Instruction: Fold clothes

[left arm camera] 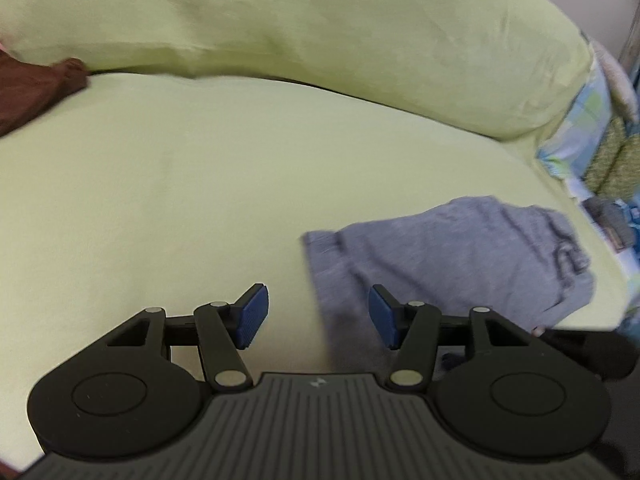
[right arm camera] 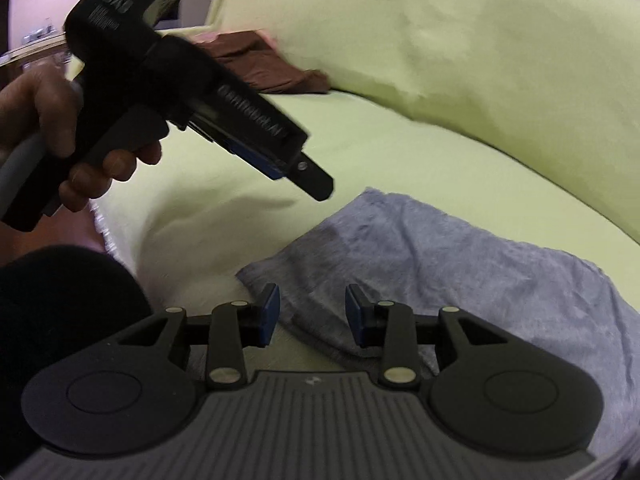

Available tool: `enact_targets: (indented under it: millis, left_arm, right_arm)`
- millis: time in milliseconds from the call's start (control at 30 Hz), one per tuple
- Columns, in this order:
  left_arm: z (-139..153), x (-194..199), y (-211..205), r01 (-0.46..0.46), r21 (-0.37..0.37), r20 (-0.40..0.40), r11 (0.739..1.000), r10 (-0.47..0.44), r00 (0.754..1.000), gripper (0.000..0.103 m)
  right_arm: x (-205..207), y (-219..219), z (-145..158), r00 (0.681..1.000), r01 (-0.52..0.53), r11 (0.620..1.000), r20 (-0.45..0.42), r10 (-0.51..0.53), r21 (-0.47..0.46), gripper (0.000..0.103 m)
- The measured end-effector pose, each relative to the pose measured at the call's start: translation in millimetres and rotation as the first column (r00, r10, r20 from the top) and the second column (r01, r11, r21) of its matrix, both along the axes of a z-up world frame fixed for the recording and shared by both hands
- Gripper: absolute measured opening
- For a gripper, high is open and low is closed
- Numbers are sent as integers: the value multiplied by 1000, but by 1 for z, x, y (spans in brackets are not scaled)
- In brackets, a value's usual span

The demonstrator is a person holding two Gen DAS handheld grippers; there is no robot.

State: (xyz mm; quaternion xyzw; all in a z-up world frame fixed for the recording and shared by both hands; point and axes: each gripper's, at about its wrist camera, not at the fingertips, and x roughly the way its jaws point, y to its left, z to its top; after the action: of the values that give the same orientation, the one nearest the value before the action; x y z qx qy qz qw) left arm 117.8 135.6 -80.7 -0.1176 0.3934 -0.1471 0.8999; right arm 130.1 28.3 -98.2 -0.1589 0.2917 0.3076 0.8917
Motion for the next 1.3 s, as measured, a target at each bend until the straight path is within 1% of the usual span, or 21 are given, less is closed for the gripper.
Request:
enact_targets:
  millis: [33,67,100,167,267,400,500,600,733,800,833,867,933,1000,1067,1133,1167,1200,1233,1267,1300]
  left_arm:
    - [1,4,-3,18,-15,-1,1000,-18,1000,68]
    - [2,11,-7,34,-33,5,999,-34,999,69]
    - [2,20,-11,48,-54,5,997,-48,999,69]
    - [-6,37,-12,56,-114,-30,992,-60,998,69]
    - [-22,57,-6,31,-232,-102,972,-56,993,67]
    - [-37,72,7,-14,-325,-151,946,-37,988,67]
    - [-41,80,10,-20,-370,-159,929,-42,986,67]
    - [-42,89,8,-11,-376,-162,926,-54,985,67]
    - [-45,97,5,-10,-402,-173,916,-66,983,67]
    - [-45,96,6,-4,-386,-160,923,-62,985,67]
    - [-45,96,7,-2,-380,-158,925,-62,986,67]
    - [-46,97,9,6,-373,-156,928,-69,985,67]
    - [-47,98,11,27,-358,-150,933,-86,985,67]
    - [-46,103,11,78,-339,-149,937,-136,980,67]
    - [-44,108,9,114,-319,-157,941,-171,973,67]
    - [-40,117,4,143,-294,-194,945,-206,959,67]
    - [-38,121,2,161,-281,-210,946,-224,952,66]
    - [-36,127,-1,173,-269,-239,947,-240,941,66]
    - [-35,130,-2,179,-265,-260,947,-249,933,66]
    - [-32,137,-5,206,-255,-292,945,-279,915,65]
    - [-30,142,-6,226,-238,-319,945,-295,901,61]
  right_arm:
    - [-2,0,0,1000,11,1000,6,-11,-2,38]
    - [-4,-1,0,1000,18,1000,10,-18,-1,41]
    - [-6,-2,-1,1000,23,1000,13,-23,-1,42]
    - [-10,-4,-3,999,32,999,16,-32,1,42]
    - [-11,-9,-5,998,62,998,3,-62,21,42]
    - [-12,-13,-9,997,78,996,-14,-78,44,42]
    - [-12,-14,-9,995,95,994,-12,-94,53,42]
    - [-15,-17,-3,993,121,990,-11,-120,66,42]
    - [-24,-21,3,987,158,984,-14,-157,83,42]
    - [-27,-28,3,983,183,977,-27,-182,105,42]
    - [-27,-31,2,980,197,973,-35,-194,118,45]
    - [-24,-36,0,977,212,967,-49,-207,144,47]
    - [-11,-51,-5,969,245,946,-87,-231,213,47]
    - [8,-66,-7,969,245,927,-66,-236,283,47]
    - [24,-73,-6,969,246,919,-50,-243,306,47]
    - [40,-83,-4,960,280,906,-75,-270,318,47]
    - [48,-88,-3,952,306,900,-109,-286,312,47]
    - [56,-92,-1,938,341,894,-165,-304,291,47]
    - [61,-95,0,925,367,889,-203,-320,273,47]
    - [64,-97,5,913,389,884,-233,-334,259,47]
    - [66,-100,12,900,411,879,-264,-347,242,47]
